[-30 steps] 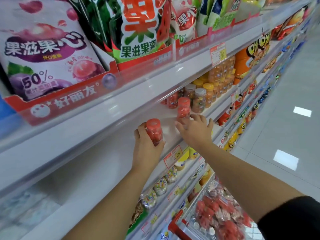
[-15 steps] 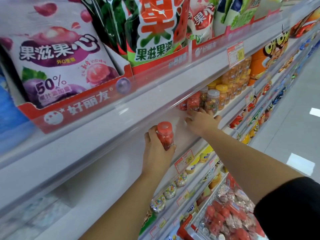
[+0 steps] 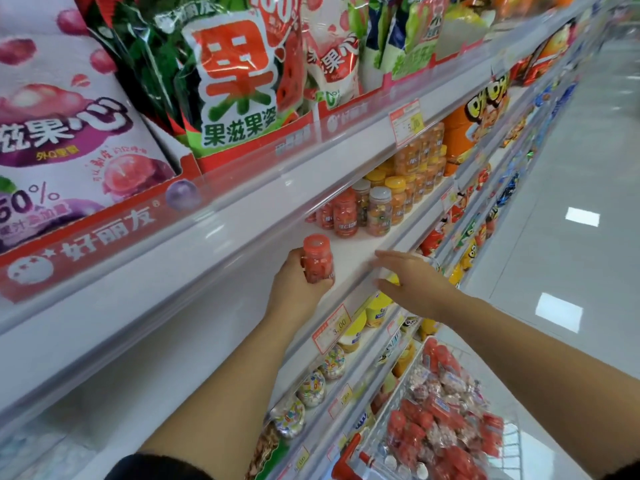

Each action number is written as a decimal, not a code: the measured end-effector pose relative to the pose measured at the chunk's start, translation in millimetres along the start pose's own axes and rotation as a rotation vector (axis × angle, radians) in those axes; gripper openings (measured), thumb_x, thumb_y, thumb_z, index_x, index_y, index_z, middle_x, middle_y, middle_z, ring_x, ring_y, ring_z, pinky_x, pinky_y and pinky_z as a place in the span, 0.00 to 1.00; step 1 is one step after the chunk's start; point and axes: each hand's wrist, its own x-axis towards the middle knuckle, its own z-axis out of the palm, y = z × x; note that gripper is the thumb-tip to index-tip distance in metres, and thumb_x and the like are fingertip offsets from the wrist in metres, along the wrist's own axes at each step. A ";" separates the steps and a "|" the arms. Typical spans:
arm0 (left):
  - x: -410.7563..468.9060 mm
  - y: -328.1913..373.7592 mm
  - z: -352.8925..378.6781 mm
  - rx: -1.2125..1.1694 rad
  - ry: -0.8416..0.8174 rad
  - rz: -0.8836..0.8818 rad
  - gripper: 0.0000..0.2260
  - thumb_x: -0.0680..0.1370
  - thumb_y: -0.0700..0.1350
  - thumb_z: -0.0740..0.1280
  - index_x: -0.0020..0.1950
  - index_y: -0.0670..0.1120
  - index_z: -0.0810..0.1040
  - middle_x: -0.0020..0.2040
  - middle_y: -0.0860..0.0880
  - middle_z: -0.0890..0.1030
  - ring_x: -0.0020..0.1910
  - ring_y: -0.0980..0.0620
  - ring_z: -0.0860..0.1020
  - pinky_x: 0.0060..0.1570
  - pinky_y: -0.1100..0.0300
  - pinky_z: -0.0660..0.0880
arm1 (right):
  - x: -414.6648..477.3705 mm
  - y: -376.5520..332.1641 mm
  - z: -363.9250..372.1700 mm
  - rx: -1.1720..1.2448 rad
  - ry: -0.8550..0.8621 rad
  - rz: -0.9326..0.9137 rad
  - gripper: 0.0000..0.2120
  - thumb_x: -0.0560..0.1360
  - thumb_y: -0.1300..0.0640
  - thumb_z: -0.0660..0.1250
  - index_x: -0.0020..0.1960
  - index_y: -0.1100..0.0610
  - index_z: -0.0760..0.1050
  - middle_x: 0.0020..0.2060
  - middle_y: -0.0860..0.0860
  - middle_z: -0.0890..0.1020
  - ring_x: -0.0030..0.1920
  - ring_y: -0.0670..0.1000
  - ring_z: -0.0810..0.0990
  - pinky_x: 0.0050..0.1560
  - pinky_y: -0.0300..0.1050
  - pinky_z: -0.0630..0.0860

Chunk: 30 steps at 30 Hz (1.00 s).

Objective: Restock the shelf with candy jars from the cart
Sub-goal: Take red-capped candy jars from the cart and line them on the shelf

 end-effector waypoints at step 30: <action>88.2 26.4 80.9 -0.049 0.116 0.060 0.20 0.71 0.44 0.78 0.57 0.51 0.72 0.55 0.49 0.80 0.50 0.50 0.81 0.50 0.56 0.77 | -0.9 10.5 1.3 0.007 -0.214 0.070 0.30 0.81 0.49 0.63 0.79 0.51 0.58 0.78 0.49 0.61 0.76 0.51 0.62 0.71 0.46 0.62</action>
